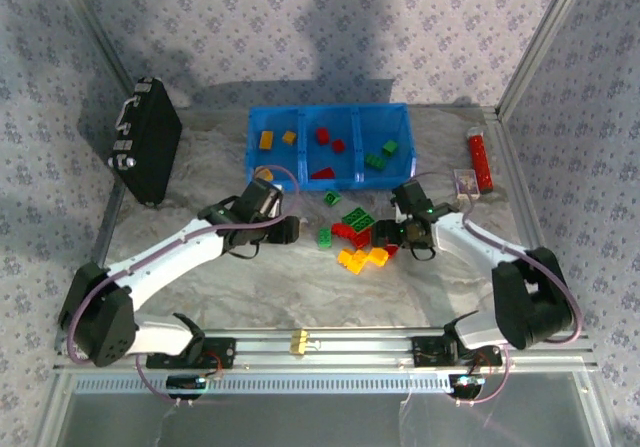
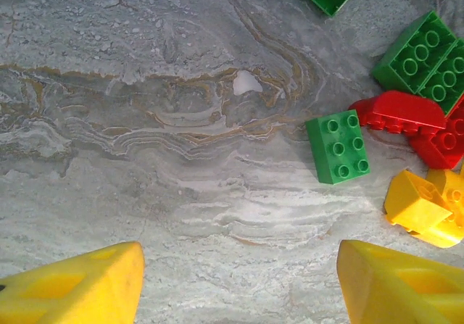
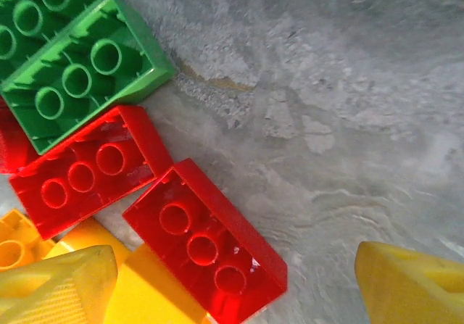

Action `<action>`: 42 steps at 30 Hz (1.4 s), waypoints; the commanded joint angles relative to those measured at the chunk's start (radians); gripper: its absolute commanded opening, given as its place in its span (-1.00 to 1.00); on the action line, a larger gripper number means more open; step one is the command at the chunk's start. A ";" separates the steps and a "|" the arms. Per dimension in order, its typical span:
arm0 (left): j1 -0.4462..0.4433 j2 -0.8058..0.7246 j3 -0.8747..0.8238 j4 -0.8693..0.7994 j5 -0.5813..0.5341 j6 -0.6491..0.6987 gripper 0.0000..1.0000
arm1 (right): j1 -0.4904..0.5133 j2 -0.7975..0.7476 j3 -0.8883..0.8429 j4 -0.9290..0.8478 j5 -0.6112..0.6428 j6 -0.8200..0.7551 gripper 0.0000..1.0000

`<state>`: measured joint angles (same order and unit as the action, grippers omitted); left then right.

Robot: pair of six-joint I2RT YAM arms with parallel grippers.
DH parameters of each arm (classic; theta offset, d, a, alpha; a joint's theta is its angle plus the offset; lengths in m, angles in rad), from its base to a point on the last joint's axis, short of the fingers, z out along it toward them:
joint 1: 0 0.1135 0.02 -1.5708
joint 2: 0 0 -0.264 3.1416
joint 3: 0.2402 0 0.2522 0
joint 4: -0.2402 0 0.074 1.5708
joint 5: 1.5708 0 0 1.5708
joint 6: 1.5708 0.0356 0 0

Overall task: Sort the legos into containers by color
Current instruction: Pick up the lego from the center of the table.

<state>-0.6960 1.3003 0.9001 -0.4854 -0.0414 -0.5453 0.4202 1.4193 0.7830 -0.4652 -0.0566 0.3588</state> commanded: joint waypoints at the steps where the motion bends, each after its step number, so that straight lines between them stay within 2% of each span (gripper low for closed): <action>1: -0.001 -0.045 -0.039 0.031 -0.020 -0.028 0.41 | 0.027 0.049 0.021 0.009 0.020 -0.023 0.74; 10: 0.002 -0.101 -0.110 0.045 -0.029 -0.053 0.39 | 0.116 0.131 0.026 0.011 0.116 0.013 0.73; 20: 0.013 -0.138 -0.132 0.042 -0.036 -0.054 0.37 | 0.128 0.096 0.001 0.004 0.169 0.049 0.72; 31: 0.014 -0.157 -0.147 0.044 -0.035 -0.062 0.36 | 0.089 0.129 0.051 -0.029 0.198 0.034 0.56; 42: 0.018 -0.154 -0.152 0.049 -0.034 -0.057 0.33 | 0.081 0.188 0.103 -0.043 0.228 0.037 0.27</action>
<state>-0.6865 1.1648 0.7620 -0.4484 -0.0681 -0.5964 0.5095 1.5860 0.8509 -0.4732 0.1421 0.3943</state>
